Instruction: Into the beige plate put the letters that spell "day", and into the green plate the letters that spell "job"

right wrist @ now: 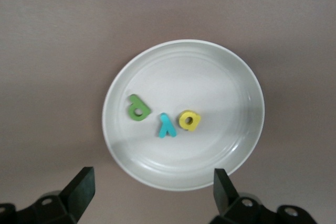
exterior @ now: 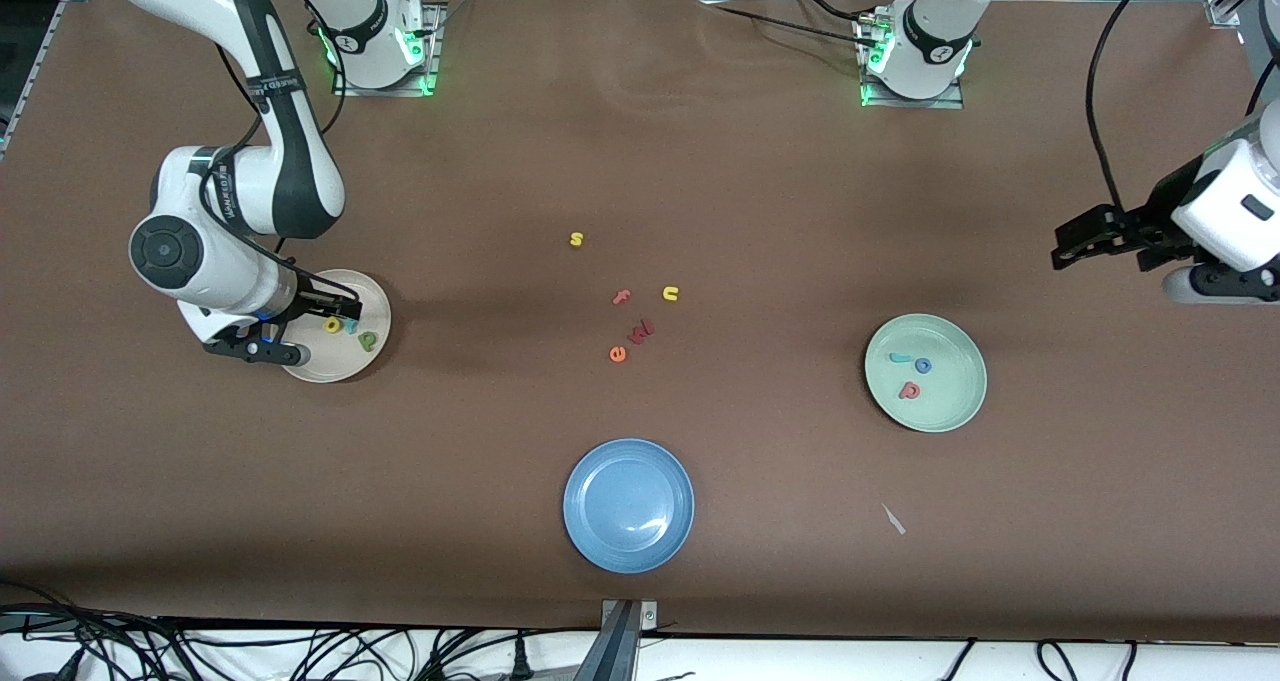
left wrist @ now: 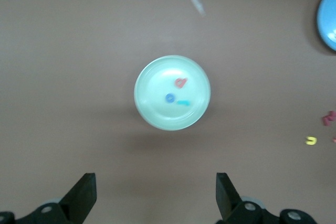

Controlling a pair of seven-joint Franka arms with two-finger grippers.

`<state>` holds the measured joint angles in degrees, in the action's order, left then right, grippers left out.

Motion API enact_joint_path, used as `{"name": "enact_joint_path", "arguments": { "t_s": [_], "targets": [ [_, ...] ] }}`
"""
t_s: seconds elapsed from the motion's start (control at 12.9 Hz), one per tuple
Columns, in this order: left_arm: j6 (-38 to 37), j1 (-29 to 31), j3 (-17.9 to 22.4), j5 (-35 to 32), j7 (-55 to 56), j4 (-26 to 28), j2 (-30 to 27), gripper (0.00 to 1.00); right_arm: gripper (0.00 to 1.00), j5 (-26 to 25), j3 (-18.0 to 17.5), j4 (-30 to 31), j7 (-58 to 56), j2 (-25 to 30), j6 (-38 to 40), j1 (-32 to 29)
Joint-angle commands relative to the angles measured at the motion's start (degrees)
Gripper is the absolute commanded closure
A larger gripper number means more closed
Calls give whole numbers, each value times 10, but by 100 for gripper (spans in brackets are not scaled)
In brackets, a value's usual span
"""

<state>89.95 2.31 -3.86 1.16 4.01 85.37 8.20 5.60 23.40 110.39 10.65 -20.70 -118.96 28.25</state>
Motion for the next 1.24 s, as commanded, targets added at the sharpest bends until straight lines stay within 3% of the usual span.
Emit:
{"name": "enact_joint_path", "arguments": {
  "t_s": [0.0,0.15,0.39,0.62,0.7,1.01,1.16],
  "targets": [
    [63,-17,23,9,-8,91,-54,0,0,5,0,-65,13,-8,91,4],
    [99,-23,23,8,-8,145,-90,0,0,5,0,-104,29,-7,163,7],
    [95,-23,19,8,-9,135,-88,0,0,0,-12,-127,24,21,201,10],
    [95,-23,17,7,-18,130,-85,0,0,-34,-148,-120,16,86,205,-102],
    [94,-23,17,6,-32,130,-86,0,0,-38,-163,-116,13,108,206,-118],
    [61,-24,10,-38,-42,131,-111,0,0,-45,-175,-119,-38,175,259,-168],
    [60,-24,2,-44,-45,131,-118,0,0,-78,-180,-119,-44,205,287,-181]
  ]
}}
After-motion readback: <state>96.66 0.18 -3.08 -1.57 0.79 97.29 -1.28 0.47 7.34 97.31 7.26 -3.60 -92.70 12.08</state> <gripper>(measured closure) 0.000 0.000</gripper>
